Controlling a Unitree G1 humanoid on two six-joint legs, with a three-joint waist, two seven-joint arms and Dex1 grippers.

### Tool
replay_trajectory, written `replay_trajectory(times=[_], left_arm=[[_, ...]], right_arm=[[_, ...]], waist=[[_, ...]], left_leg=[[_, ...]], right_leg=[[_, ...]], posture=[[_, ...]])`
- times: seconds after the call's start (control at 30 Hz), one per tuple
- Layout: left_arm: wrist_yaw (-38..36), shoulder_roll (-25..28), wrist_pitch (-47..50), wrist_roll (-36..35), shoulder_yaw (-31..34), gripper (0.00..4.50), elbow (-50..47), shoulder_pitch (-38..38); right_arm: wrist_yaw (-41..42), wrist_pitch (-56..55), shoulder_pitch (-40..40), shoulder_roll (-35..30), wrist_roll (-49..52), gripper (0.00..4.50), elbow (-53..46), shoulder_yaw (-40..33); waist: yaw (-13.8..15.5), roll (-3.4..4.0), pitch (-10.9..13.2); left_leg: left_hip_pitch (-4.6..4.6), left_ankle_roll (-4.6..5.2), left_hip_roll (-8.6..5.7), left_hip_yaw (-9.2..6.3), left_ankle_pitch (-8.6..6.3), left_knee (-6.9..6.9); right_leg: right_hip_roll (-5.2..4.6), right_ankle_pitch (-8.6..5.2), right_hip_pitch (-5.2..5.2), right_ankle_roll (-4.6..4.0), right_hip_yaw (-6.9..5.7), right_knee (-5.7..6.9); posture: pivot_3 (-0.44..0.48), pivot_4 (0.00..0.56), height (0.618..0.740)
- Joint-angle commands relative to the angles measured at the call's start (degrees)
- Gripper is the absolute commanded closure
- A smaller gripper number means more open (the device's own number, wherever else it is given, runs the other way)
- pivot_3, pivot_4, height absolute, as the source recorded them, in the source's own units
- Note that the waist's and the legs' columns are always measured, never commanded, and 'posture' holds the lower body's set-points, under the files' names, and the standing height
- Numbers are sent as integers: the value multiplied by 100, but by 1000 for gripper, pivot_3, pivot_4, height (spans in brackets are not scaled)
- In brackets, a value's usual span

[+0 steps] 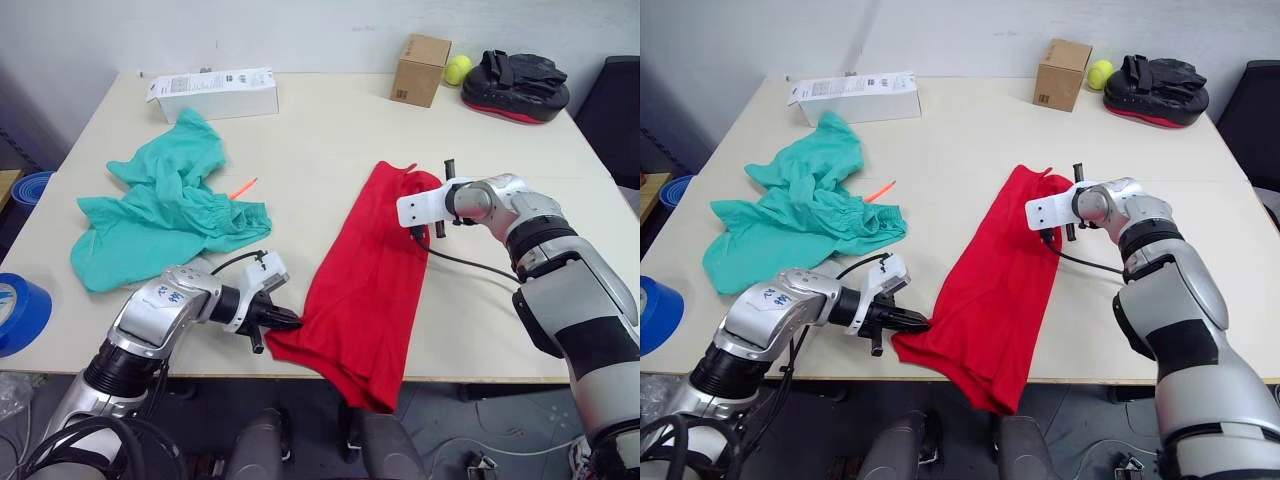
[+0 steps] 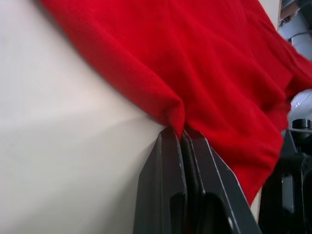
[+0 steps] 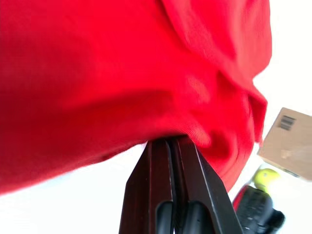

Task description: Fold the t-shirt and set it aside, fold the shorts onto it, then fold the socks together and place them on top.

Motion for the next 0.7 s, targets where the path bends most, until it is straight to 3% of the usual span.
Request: replay_trajectory(times=[0.03,0.67,0.7], left_arm=[[220,-4,110,-178,96,4464,-167,82],[753,136,315,-772,295,4464,-329,222],[784,125,336,-797,318,4266,-327,216]], right_arm=[[-350,209,-269,13,-103,4500,9,67],[-593,376,-336,28,-334,4500,127,369],[-580,340,-323,14,-335,4500,124,376]], waist=[[5,0,0],[-2,0,0],[-2,0,0]], left_leg=[[0,0,0,0,0,0],[-1,-2,-1,-1,1,-6],[-1,-2,-1,-1,0,-6]], right_leg=[[0,0,0,0,0,0],[0,0,-2,0,-1,-3],[0,0,-2,0,-1,-3]], posture=[[0,150,740],[0,150,740],[0,150,740]])
